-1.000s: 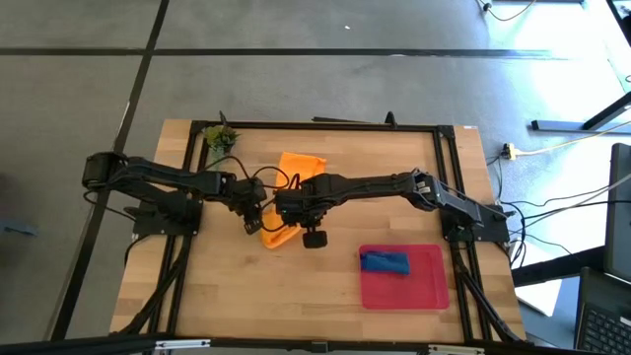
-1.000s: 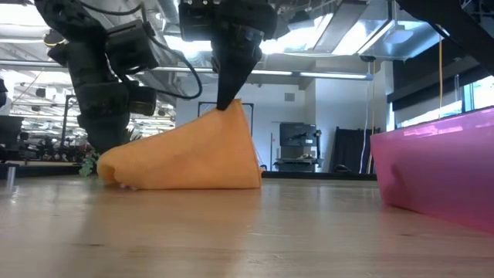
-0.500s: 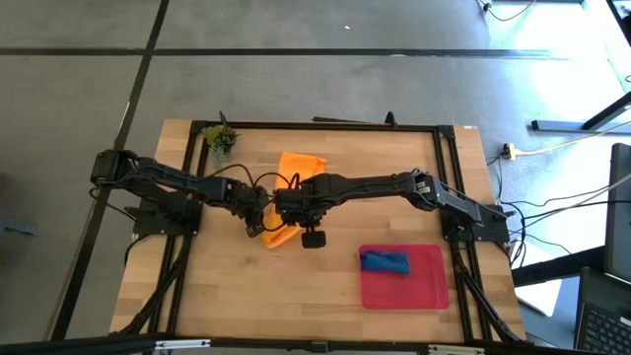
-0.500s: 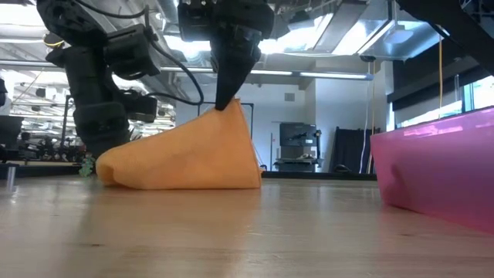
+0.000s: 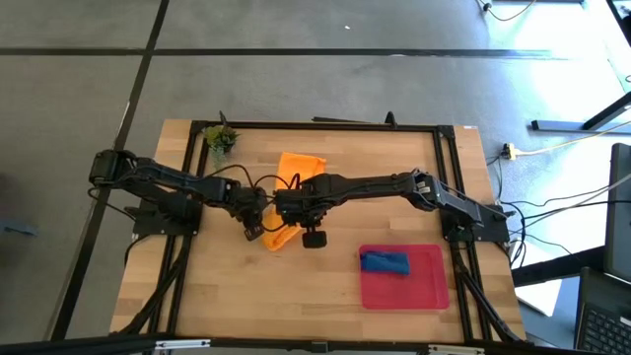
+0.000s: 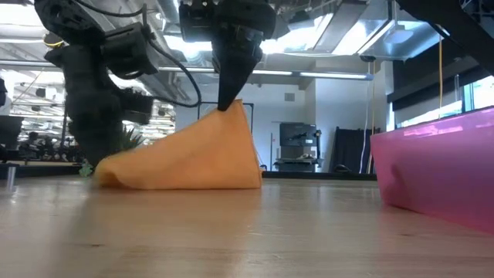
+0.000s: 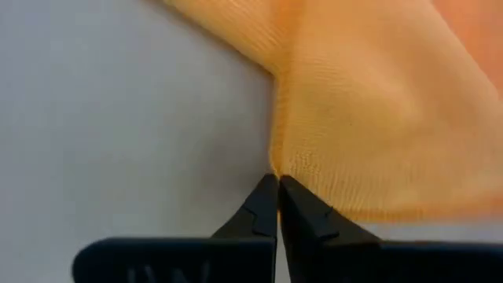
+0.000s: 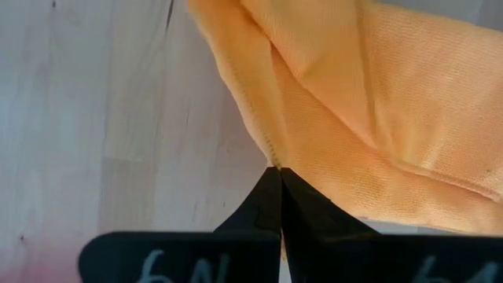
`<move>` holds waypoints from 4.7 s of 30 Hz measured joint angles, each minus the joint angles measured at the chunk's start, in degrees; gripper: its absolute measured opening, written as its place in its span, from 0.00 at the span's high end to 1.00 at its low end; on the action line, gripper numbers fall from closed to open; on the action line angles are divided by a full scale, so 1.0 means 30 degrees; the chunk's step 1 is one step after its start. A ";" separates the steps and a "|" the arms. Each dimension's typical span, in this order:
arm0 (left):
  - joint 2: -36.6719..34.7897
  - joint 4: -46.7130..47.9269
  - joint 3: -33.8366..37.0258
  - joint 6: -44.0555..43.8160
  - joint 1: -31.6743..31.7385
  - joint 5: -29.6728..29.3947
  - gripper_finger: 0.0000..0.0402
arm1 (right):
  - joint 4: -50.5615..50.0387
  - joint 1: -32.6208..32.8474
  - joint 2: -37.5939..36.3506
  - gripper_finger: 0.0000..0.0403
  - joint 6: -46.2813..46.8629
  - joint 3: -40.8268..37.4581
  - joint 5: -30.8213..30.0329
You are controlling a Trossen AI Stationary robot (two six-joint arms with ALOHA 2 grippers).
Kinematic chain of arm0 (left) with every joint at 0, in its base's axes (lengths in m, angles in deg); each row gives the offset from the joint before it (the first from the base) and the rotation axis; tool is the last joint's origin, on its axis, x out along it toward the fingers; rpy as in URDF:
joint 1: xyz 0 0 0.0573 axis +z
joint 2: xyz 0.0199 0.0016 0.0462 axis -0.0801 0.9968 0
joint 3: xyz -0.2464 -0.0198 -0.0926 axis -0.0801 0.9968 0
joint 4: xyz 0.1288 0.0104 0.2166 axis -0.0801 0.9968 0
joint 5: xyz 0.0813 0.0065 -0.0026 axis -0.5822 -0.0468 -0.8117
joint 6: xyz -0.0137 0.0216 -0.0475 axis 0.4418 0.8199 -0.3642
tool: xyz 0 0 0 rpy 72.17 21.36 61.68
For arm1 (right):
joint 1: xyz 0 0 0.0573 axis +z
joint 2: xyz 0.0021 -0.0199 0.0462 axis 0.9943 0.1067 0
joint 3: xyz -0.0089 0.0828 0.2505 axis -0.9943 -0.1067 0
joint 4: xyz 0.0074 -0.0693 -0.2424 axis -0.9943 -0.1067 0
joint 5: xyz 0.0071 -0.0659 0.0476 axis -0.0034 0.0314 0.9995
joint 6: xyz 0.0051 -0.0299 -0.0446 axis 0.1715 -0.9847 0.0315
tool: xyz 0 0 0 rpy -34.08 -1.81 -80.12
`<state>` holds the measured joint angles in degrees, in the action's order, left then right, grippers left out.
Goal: Roll microfiber towels into tight, uniform cylinder then place into a basket
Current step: Fold the orange microfiber towel
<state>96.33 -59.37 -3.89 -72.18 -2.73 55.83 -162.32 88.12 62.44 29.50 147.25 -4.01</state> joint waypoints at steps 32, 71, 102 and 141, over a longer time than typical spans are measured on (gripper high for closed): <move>-1.1305 -0.0488 -0.0091 -0.3909 -0.0050 -0.2118 1.00 | -0.2368 -0.0710 -0.3699 1.00 -0.0549 0.0000 -0.2881; -0.5603 0.7212 -1.6715 0.5205 0.1378 -1.1708 1.00 | -0.2215 -0.4291 -0.9887 1.00 -0.1751 0.0000 -0.5104; -0.3203 0.8076 -1.7057 0.8918 0.6617 -1.1681 1.00 | -0.0892 -0.6337 -0.9938 1.00 -0.1975 -0.0109 -0.5275; -0.2469 1.4481 -1.6487 0.2362 0.1577 -0.7212 1.00 | -0.0356 -0.1520 -0.9908 1.00 0.4420 -0.6192 -0.5585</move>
<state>88.93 -15.93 -53.35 -65.09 2.00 34.20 -163.39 83.56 32.71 42.76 128.67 -20.76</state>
